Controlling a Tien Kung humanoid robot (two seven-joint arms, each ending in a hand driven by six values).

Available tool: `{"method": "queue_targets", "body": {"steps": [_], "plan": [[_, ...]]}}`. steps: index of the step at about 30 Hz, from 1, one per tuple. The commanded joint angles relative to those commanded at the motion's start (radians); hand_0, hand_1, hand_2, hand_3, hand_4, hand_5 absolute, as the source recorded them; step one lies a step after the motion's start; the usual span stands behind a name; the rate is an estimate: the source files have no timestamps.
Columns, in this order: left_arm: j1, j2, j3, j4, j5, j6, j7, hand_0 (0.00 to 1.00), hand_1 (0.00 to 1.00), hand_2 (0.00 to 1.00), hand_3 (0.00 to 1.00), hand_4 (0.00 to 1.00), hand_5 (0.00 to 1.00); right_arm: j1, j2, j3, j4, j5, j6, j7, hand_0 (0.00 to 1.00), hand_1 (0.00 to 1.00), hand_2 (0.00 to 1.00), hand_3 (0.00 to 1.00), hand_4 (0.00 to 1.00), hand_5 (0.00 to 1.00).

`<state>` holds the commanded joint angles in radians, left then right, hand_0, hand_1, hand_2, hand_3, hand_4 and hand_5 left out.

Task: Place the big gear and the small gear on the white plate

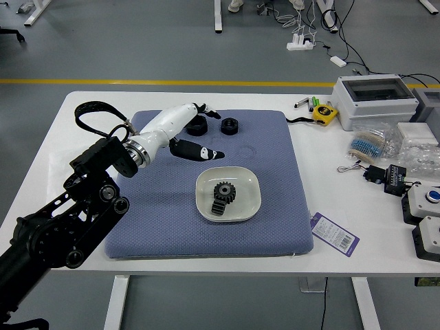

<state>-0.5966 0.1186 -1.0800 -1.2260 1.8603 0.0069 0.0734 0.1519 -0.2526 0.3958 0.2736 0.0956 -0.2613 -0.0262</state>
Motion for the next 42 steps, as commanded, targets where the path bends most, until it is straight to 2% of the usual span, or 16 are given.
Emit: {"method": "queue_targets", "body": {"steps": [2,6,11,12,14,17,18,21,25,28,31,35,38,42], "plan": [[0.032,0.009,-0.045,-0.008,-0.064,0.027,-0.017,0.684,0.710,0.764,0.677,0.921,0.318,-0.001,0.000,-0.002,0.000,0.003,0.001,0.001,0.650,0.653,0.730,0.582,0.846,0.684],[0.073,0.028,-0.107,-0.018,-0.173,0.048,-0.045,0.692,0.709,0.750,0.667,0.910,0.318,-0.003,0.000,-0.003,-0.001,0.005,0.002,0.002,0.650,0.653,0.730,0.582,0.846,0.683],[0.135,0.041,-0.183,-0.015,-0.383,0.091,-0.090,0.692,0.709,0.750,0.667,0.910,0.318,-0.005,0.000,-0.004,-0.001,0.007,0.004,0.003,0.650,0.653,0.730,0.582,0.846,0.683],[0.146,0.042,-0.193,-0.014,-0.428,0.097,-0.099,0.693,0.707,0.734,0.689,0.925,0.400,-0.005,0.000,-0.005,-0.001,0.007,0.004,0.003,0.650,0.653,0.730,0.582,0.845,0.683],[0.174,0.042,-0.213,-0.014,-0.506,0.106,-0.116,0.693,0.707,0.734,0.689,0.925,0.400,-0.007,0.001,-0.005,-0.001,0.008,0.004,0.004,0.650,0.653,0.730,0.582,0.845,0.683],[0.211,0.040,-0.234,-0.017,-0.633,0.104,-0.139,0.693,0.707,0.734,0.689,0.925,0.400,-0.010,0.002,-0.004,-0.001,0.007,0.004,0.003,0.650,0.653,0.730,0.582,0.845,0.683],[0.223,0.040,-0.239,-0.019,-0.678,0.106,-0.146,0.684,0.692,0.728,0.718,0.948,0.520,-0.011,0.002,-0.004,-0.001,0.007,0.004,0.003,0.650,0.654,0.730,0.582,0.845,0.682],[0.253,0.041,-0.252,-0.024,-0.802,0.114,-0.157,0.684,0.692,0.728,0.718,0.948,0.520,-0.013,0.004,-0.001,-0.001,0.003,0.004,0.001,0.650,0.654,0.730,0.582,0.845,0.682],[0.289,0.046,-0.266,-0.032,-0.967,0.092,-0.150,0.684,0.676,0.723,0.708,0.943,0.524,-0.015,0.004,0.001,-0.001,-0.002,0.004,-0.002,0.650,0.655,0.730,0.581,0.845,0.681],[0.321,0.035,-0.280,-0.043,-1.058,0.086,-0.157,0.684,0.676,0.723,0.708,0.943,0.524,-0.018,0.005,0.001,-0.001,-0.001,0.004,-0.001,0.650,0.655,0.730,0.581,0.845,0.681],[0.347,0.010,-0.302,-0.059,-1.165,0.091,-0.173,0.687,0.672,0.712,0.693,0.940,0.530,-0.020,0.006,0.002,-0.001,-0.004,0.004,-0.002,0.649,0.654,0.730,0.581,0.844,0.681],[0.362,0.004,-0.323,-0.072,-1.160,0.075,-0.160,0.687,0.672,0.712,0.693,0.940,0.530,-0.022,0.007,0.005,-0.001,-0.010,0.004,-0.004,0.649,0.654,0.730,0.581,0.844,0.681],[0.375,0.013,-0.332,-0.073,-1.127,0.045,-0.132,0.688,0.672,0.716,0.698,0.936,0.529,-0.024,0.008,0.006,-0.001,-0.013,0.003,-0.005,0.650,0.654,0.731,0.581,0.844,0.681],[0.395,0.019,-0.338,-0.077,-1.105,0.036,-0.135,0.693,0.673,0.714,0.699,0.937,0.539,-0.026,0.008,0.005,-0.001,-0.010,0.003,-0.006,0.650,0.654,0.730,0.580,0.842,0.680]]}}
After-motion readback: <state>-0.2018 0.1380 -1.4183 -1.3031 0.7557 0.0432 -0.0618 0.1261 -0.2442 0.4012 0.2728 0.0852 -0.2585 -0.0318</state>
